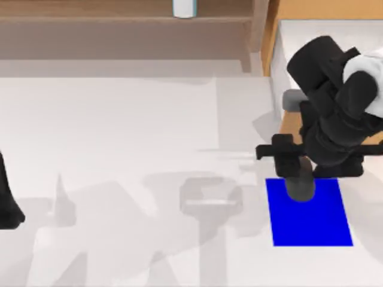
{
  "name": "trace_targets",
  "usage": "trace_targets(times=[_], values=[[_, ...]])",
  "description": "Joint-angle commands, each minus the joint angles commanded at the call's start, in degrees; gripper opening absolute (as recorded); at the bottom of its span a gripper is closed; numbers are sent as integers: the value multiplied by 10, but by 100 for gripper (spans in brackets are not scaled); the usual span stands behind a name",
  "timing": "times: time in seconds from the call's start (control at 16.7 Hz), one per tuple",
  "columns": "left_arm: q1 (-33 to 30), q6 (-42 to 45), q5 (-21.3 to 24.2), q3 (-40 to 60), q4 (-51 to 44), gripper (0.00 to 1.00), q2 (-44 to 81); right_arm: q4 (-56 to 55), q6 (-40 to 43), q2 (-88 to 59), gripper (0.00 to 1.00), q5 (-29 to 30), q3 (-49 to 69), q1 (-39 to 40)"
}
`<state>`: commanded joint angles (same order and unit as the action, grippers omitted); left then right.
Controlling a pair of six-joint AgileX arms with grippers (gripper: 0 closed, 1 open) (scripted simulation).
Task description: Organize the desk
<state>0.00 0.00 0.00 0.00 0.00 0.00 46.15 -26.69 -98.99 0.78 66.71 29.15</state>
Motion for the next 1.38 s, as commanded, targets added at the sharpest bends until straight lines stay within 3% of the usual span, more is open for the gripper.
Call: trace_targets(times=[0.36,1.38], values=[[0,0,0,0,0,100,0,-2,-9,-24,0,22,-43,-7],[0,0,0,0,0,100,0,-11,-10,-5,0,21,-24,-5]])
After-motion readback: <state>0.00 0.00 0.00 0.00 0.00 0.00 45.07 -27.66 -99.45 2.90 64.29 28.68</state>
